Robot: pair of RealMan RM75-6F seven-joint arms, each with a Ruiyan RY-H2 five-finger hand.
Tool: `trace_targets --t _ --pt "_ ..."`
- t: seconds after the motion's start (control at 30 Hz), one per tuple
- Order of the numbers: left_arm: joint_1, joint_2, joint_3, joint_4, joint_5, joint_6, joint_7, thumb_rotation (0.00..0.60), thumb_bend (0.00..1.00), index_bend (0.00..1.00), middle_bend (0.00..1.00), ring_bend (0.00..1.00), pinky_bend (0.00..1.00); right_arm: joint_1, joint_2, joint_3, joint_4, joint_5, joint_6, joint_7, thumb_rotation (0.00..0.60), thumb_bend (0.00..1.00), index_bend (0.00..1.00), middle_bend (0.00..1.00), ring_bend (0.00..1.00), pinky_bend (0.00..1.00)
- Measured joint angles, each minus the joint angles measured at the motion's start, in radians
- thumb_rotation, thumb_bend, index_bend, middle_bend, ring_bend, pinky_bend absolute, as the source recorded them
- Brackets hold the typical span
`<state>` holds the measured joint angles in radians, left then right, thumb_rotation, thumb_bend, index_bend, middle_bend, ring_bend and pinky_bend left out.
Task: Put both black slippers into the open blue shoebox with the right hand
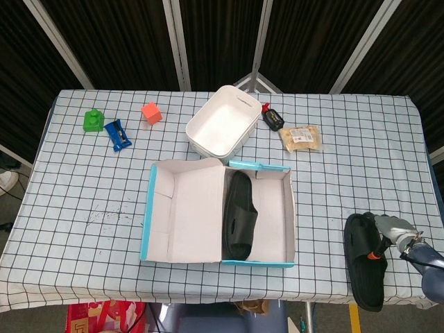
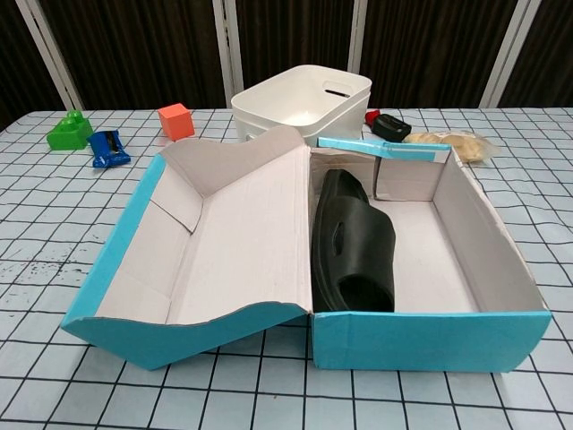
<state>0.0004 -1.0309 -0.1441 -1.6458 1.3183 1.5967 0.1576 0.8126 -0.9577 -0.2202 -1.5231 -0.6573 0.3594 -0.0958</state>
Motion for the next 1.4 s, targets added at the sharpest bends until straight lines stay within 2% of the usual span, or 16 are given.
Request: trace_targets --t 0.1,0.2,0.27,0.4,0.73,1.13,1.23,1.4 --pt "0.001 -0.001 0.000 0.000 -0.001 0.001 -0.001 0.600 0.37 0.03 0.00 0.00 0.03 0.001 -0.008 -0.006 0.004 0.001 0.012 0.006 0.600 0.19 0.17 0.22 0.10 0.03" --pt "0.000 0.000 -0.001 0.001 -0.003 -0.001 -0.004 0.600 0.37 0.03 0.00 0.00 0.03 -0.005 -0.014 -0.004 0.006 -0.003 0.033 0.013 0.600 0.31 0.28 0.31 0.16 0.04" --pt "0.000 0.000 -0.001 0.001 -0.003 -0.002 -0.003 0.600 0.37 0.03 0.00 0.00 0.03 -0.011 -0.017 -0.002 0.006 -0.010 0.055 0.016 0.600 0.36 0.35 0.36 0.18 0.04" --pt "-0.001 -0.002 0.000 0.001 -0.003 -0.003 0.001 0.600 0.37 0.03 0.00 0.00 0.03 -0.021 -0.016 0.001 -0.001 -0.025 0.089 0.017 0.600 0.38 0.44 0.43 0.21 0.04" --pt "-0.004 -0.004 0.000 0.001 -0.008 -0.009 0.006 0.600 0.37 0.03 0.00 0.00 0.03 -0.010 0.022 -0.005 -0.035 -0.037 0.079 0.009 0.600 0.39 0.49 0.44 0.21 0.04" --pt "-0.006 0.000 -0.001 0.003 -0.009 -0.014 -0.008 0.600 0.37 0.03 0.00 0.00 0.03 0.039 0.167 -0.001 -0.163 -0.054 0.050 0.013 0.600 0.39 0.50 0.44 0.21 0.03" --pt "-0.004 0.003 -0.001 0.002 -0.008 -0.013 -0.015 0.600 0.37 0.03 0.00 0.00 0.03 0.045 0.225 0.026 -0.217 -0.061 0.052 0.041 0.600 0.39 0.51 0.44 0.21 0.03" --pt "-0.003 0.007 0.001 0.002 -0.004 -0.015 -0.027 0.600 0.37 0.03 0.00 0.00 0.03 0.024 0.319 0.123 -0.312 -0.104 0.095 0.141 0.600 0.39 0.53 0.44 0.22 0.03"
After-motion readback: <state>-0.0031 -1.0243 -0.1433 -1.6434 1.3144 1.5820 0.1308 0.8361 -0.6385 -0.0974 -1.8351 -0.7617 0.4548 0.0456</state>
